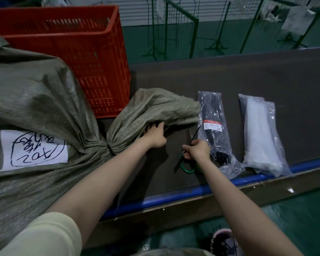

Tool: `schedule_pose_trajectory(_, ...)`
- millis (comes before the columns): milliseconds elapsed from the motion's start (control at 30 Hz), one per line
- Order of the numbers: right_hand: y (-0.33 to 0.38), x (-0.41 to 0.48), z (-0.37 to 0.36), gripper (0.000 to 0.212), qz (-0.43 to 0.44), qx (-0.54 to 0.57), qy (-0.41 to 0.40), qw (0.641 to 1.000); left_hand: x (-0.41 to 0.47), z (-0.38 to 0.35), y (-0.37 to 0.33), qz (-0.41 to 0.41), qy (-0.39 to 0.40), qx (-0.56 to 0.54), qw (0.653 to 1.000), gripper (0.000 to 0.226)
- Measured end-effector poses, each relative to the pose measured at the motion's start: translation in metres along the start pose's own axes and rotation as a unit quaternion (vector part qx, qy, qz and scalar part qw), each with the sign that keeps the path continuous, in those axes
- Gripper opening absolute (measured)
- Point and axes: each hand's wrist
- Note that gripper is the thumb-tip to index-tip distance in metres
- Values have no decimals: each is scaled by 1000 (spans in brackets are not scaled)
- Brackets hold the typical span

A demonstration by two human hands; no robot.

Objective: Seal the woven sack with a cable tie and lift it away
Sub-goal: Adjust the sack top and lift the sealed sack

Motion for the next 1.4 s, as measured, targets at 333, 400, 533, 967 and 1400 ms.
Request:
schedule_pose_trajectory(333,20,-1,-17,22,42,-108,-9,993,-6,29,7,-25,-23,-121,992,77)
schedule_pose_trajectory(400,21,-4,-21,28,71,-121,-68,988,-7,35,11,-53,-27,-118,991,67)
schedule_pose_trajectory(533,28,-35,-40,19,119,-144,-37,982,-12,60,16,-101,50,-96,989,43)
schedule_pose_trajectory(967,51,-101,-136,107,13,-44,381,924,-67,138,107,96,90,353,926,66)
schedule_pose_trajectory(1400,154,-178,-191,77,211,253,192,925,-116,239,140,-55,-257,52,964,29)
Point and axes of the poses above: each hand's wrist, its own x-axis towards the middle knuckle, its own z-axis out of the back of the hand, y = z × x, and after that the axes turned 5 degrees about -x, right-handed
